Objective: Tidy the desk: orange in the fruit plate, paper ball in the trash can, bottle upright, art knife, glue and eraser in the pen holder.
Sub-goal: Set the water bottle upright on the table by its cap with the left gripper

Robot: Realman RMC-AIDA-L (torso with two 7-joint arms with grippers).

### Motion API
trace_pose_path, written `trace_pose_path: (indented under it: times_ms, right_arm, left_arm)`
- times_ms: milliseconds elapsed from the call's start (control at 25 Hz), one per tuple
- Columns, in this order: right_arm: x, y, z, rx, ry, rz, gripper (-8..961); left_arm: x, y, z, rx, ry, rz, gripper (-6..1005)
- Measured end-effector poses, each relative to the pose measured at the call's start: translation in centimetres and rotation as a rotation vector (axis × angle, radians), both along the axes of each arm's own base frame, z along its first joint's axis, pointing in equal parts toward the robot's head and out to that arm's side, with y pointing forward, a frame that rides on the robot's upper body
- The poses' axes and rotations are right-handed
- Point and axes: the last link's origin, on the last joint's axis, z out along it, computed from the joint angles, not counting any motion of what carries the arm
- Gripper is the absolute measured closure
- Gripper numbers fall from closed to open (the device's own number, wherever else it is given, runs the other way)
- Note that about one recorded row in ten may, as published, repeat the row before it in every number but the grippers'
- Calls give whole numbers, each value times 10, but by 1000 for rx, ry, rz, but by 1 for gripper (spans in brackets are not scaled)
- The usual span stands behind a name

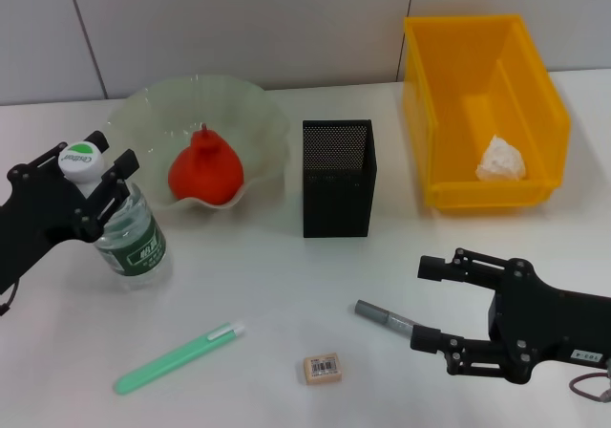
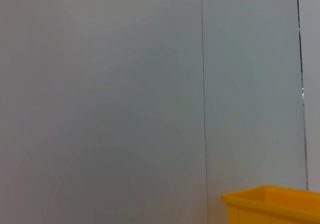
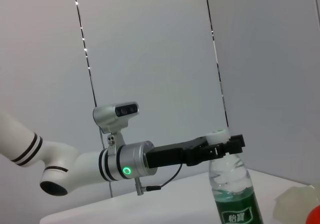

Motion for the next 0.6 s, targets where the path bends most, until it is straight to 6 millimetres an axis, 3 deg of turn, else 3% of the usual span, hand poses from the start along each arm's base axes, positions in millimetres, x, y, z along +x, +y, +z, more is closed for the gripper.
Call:
trace_pose_path:
  times_ms: [600]
  right_arm:
    - [0, 0, -1, -8, -4, 1, 175]
  left_arm:
    - [2, 5, -3, -5, 1, 15, 555]
